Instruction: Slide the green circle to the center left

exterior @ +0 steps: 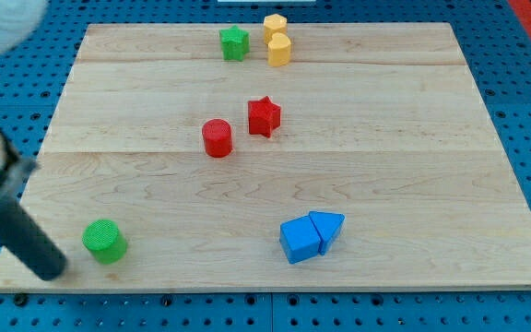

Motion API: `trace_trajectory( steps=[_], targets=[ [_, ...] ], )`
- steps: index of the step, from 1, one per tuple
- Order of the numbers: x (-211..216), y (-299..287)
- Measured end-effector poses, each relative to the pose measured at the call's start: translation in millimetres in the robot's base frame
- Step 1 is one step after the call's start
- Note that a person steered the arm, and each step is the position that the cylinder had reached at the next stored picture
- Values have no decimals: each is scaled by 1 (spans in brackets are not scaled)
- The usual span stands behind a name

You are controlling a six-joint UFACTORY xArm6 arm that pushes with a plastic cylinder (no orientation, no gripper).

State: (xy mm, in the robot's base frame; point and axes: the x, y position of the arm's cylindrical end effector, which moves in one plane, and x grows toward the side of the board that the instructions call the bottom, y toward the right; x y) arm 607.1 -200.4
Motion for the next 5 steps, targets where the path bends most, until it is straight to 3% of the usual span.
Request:
trace_trajectory(
  steps=[1, 3, 5],
  targets=[
    [-22, 24],
    [-107, 6],
    [-17, 16]
  ],
)
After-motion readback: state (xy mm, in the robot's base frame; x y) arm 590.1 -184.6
